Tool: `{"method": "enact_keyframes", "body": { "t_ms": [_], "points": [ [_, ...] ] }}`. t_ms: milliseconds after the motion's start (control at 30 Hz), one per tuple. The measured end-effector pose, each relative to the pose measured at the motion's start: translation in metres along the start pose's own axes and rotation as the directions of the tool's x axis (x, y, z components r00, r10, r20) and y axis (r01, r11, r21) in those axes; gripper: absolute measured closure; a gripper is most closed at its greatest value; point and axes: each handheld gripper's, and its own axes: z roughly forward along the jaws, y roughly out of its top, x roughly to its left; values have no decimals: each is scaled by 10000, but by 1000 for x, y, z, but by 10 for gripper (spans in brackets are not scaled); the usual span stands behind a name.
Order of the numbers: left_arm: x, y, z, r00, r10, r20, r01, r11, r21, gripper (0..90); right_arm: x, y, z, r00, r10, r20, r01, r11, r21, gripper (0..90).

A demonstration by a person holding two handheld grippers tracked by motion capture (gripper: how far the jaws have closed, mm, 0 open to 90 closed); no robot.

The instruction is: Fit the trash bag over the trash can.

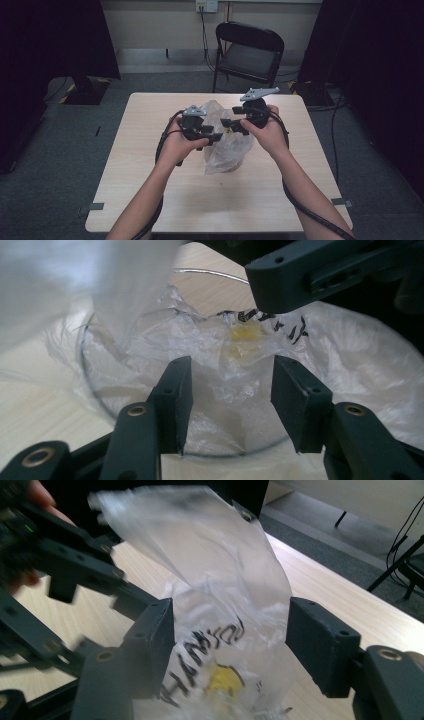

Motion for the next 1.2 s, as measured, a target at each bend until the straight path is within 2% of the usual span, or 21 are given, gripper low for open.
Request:
{"method": "enact_keyframes", "body": {
  "t_ms": [133, 167, 267, 367, 467, 567, 667, 733, 800, 867, 1033, 1133, 1200],
  "points": [
    [-1, 1, 5, 9999, 158, 48, -158, 9998, 83, 507, 3, 2, 1, 9999, -79, -80, 80, 9999, 94, 364],
    [-2, 1, 5, 9999, 136, 48, -136, 9999, 77, 507, 3, 1, 3, 9999, -118, -74, 120, 9997, 222, 375],
    [-2, 1, 4, 9992, 399, -46, -398, 9989, 257, 506, 4, -3, 11, 9997, -158, -177, 169, 9978, 647, 405],
    [-3, 1, 0, 9976, 679, -148, -673, 9971, 355, 505, 5, -7, 18, 9993, -250, -270, 275, 9947, 988, 519],
    [-1, 1, -5, 9972, 725, -161, -718, 9966, 401, 525, 4, -9, 20, 9992, -156, -379, 197, 9935, 1119, 674],
    [2, 1, -12, 9969, 723, -325, -709, 9966, 410, 528, -1, -8, 17, 9983, -26, -575, 93, 9932, 1163, 790],
    [6, 2, -19, 9958, 736, -543, -719, 9969, 325, 500, -5, -9, 12, 9979, 48, -645, 19, 9946, 1035, 798],
    [8, 3, -23, 9949, 749, -677, -729, 9969, 308, 494, -7, -9, 8, 9963, 358, -786, -299, 9967, 757, 747],
    [8, 3, -27, 9958, 576, -709, -558, 9981, 273, 493, -8, -10, 6, 9940, 611, -906, -558, 9967, 595, 725],
    [10, 2, -29, 9947, 663, -788, -639, 9974, 332, 497, -6, -11, 5, 9954, 477, -828, -415, 9963, 754, 726],
    [11, -4, -25, 9944, 652, -833, -606, 9966, 563, 482, -1, -10, 8, 9943, 403, -990, -334, 9969, 712, 699],
    [12, -8, -21, 9939, 603, -923, -542, 9963, 668, 492, 3, -11, 12, 9954, 215, -938, -113, 9941, 1083, 777],
    [13, -10, -20, 9938, 558, -961, -501, 9969, 609, 504, 4, -12, 16, 9928, 193, -1182, -42, 9920, 1260, 813]
  ]
}}
